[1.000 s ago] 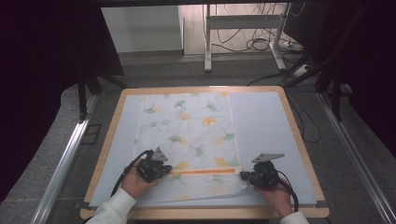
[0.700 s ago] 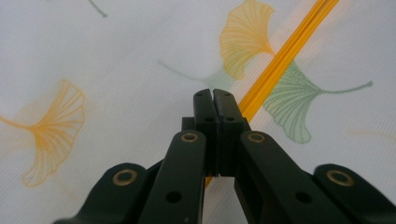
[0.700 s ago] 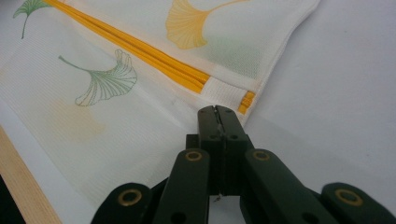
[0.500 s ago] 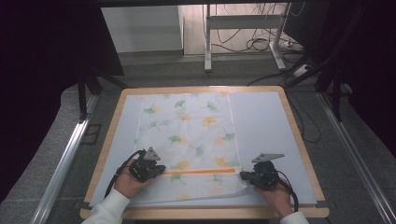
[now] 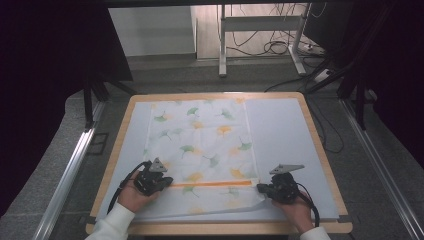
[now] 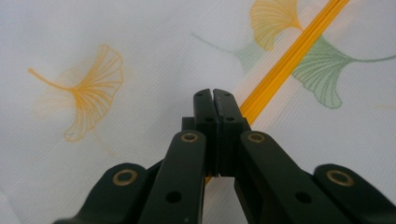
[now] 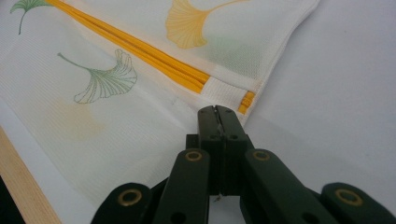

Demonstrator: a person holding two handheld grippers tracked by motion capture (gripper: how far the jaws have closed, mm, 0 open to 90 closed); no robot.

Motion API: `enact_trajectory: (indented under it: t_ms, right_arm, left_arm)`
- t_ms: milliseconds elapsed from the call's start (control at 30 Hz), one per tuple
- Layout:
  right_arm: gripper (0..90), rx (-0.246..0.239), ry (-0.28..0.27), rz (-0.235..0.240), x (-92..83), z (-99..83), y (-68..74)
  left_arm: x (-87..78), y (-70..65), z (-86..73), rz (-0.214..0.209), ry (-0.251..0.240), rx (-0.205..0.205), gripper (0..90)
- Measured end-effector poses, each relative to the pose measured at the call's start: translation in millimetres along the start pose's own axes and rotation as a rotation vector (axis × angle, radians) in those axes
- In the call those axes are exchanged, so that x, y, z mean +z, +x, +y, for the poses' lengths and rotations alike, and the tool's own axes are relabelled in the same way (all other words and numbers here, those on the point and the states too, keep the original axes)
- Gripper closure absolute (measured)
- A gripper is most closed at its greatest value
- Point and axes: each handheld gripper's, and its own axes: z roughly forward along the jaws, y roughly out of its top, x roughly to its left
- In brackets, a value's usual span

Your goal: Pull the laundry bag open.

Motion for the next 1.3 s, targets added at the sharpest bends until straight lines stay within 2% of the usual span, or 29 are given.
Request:
enact_trajectory:
  t_ms: [333,567,733,1133,1300]
  right_arm:
    - [89.4,-0.003,-0.001,0.000,0.1,0.2,0.0]
    - [89.4,-0.002,-0.001,0.001,0.1,0.2,-0.1]
    - [89.4,0.000,0.000,0.001,0.1,0.2,0.0]
    - [89.4,-0.004,0.000,-0.004,0.2,0.3,0.6]
    - [89.4,-0.002,0.000,-0.001,0.2,0.4,0.2]
  left_arm:
    - [-2.6,0.5,-4.3,0.019,0.002,0.000,90.0]
    - [-7.4,7.7,-11.7,0.025,0.003,-0.018,90.0]
    - [-11.5,12.7,-18.9,0.027,-0.002,-0.045,90.0]
    - [-16.4,15.9,-24.1,0.054,0.010,-0.041,90.0]
    - [-20.9,21.3,-32.0,0.061,0.002,-0.062,90.0]
